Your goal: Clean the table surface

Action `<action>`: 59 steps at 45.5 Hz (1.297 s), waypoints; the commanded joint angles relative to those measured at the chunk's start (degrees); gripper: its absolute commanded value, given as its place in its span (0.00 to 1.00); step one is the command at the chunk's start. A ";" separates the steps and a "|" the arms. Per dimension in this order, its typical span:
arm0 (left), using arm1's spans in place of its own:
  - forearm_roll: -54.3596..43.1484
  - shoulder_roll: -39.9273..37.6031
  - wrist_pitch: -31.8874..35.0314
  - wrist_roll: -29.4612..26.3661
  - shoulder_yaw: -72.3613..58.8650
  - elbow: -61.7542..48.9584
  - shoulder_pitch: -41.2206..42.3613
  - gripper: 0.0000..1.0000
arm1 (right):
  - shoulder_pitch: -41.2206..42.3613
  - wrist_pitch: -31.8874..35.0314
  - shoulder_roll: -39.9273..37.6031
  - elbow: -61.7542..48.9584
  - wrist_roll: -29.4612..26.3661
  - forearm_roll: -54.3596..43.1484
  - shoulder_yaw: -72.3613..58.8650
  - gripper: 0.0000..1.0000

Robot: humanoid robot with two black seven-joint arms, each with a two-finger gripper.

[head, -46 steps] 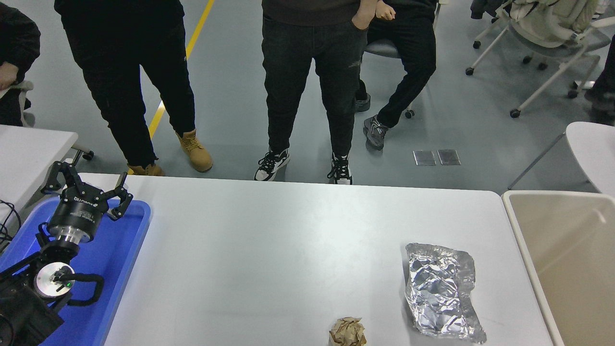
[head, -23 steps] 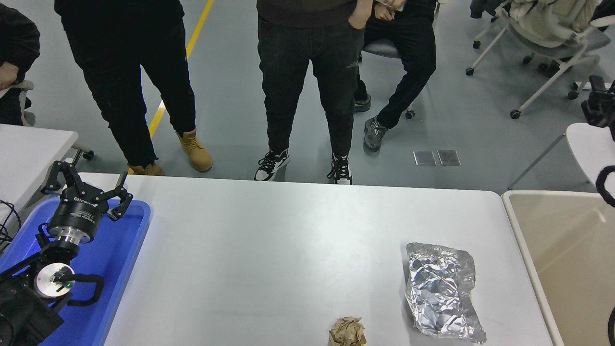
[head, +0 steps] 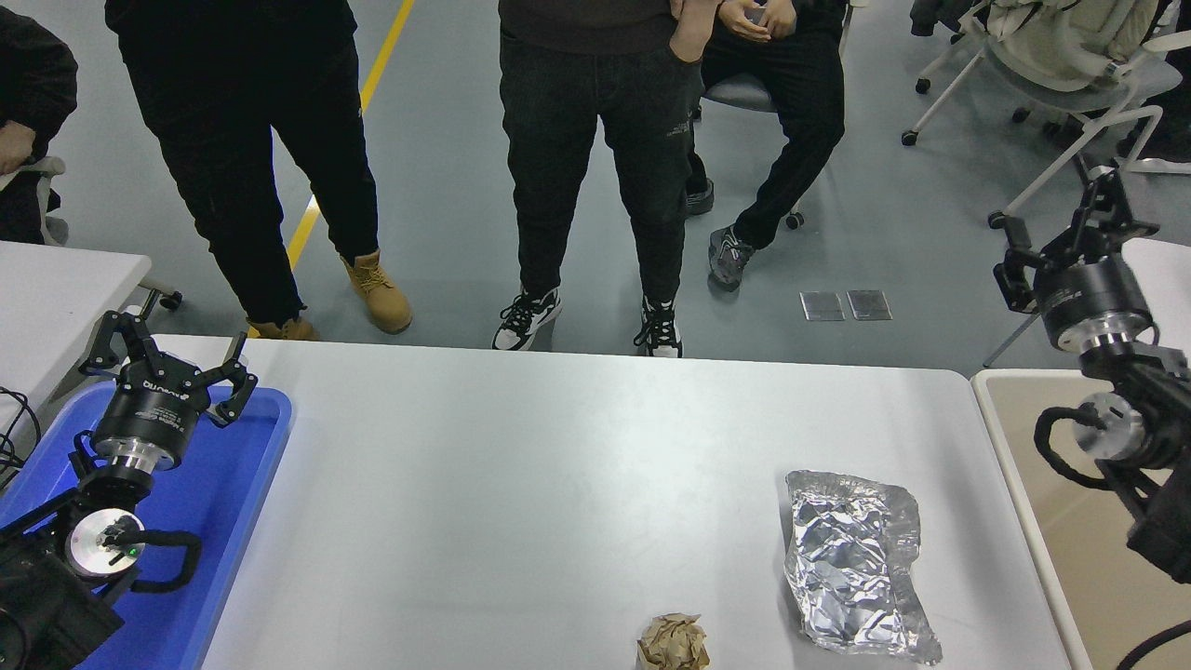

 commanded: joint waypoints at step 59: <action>0.00 0.00 0.00 0.00 0.00 0.00 0.00 1.00 | 1.10 0.01 -8.07 -0.25 0.04 0.08 -10.99 0.99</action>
